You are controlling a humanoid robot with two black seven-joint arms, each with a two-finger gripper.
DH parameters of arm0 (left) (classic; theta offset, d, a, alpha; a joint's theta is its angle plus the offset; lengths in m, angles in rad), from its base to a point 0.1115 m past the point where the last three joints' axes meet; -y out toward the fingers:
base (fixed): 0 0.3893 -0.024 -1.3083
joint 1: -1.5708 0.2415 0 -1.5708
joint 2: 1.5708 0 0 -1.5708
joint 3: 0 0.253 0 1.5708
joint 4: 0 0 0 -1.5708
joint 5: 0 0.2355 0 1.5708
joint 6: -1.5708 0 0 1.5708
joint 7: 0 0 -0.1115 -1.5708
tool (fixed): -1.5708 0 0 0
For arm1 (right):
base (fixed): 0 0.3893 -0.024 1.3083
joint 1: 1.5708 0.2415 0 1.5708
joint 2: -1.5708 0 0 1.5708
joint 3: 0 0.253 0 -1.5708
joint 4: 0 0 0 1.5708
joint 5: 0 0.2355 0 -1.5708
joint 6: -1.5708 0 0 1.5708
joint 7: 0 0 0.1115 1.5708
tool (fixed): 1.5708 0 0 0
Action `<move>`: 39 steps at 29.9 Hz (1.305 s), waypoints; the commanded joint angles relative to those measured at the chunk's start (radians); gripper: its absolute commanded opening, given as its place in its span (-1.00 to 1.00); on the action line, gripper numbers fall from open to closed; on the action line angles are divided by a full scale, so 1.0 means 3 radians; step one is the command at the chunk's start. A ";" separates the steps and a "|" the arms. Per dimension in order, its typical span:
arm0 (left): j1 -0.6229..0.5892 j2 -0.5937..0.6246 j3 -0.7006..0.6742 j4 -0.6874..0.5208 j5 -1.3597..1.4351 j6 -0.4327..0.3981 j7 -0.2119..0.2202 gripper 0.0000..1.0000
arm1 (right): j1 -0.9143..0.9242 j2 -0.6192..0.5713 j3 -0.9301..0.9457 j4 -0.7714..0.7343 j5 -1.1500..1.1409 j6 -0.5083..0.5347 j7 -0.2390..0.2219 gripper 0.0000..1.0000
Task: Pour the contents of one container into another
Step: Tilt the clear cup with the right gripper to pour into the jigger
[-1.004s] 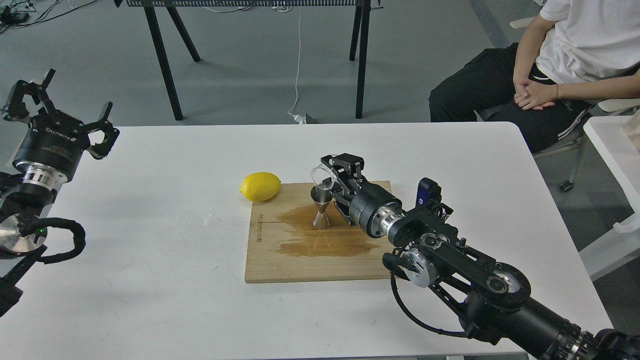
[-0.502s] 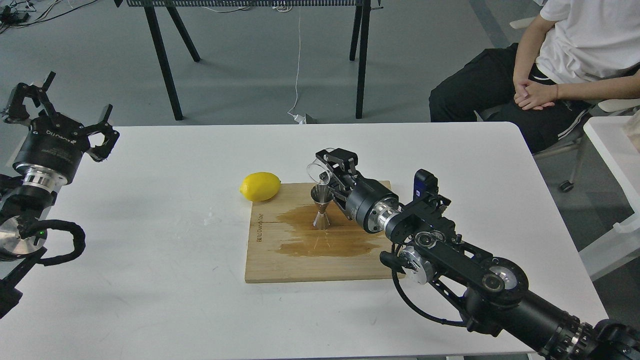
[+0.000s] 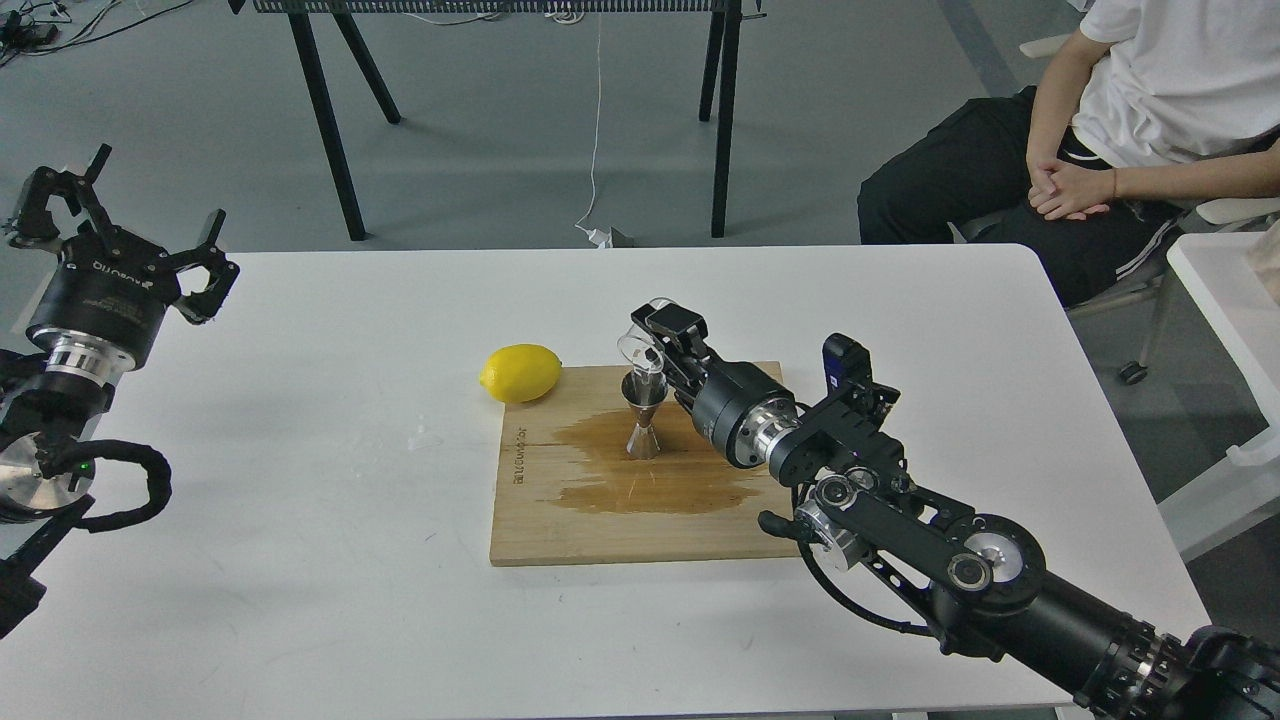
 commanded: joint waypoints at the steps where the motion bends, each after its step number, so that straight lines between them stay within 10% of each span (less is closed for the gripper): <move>1: 0.0010 -0.0005 0.0000 0.0000 0.0000 -0.0001 -0.0030 1.00 | 0.0033 0.0000 -0.0016 -0.0009 -0.0006 -0.0004 0.0000 -0.44; 39: 0.0046 -0.0010 -0.0005 0.0000 -0.0010 -0.0001 -0.0087 1.00 | 0.0079 -0.0113 -0.0446 -0.0080 -0.0921 -0.0219 0.0005 -0.45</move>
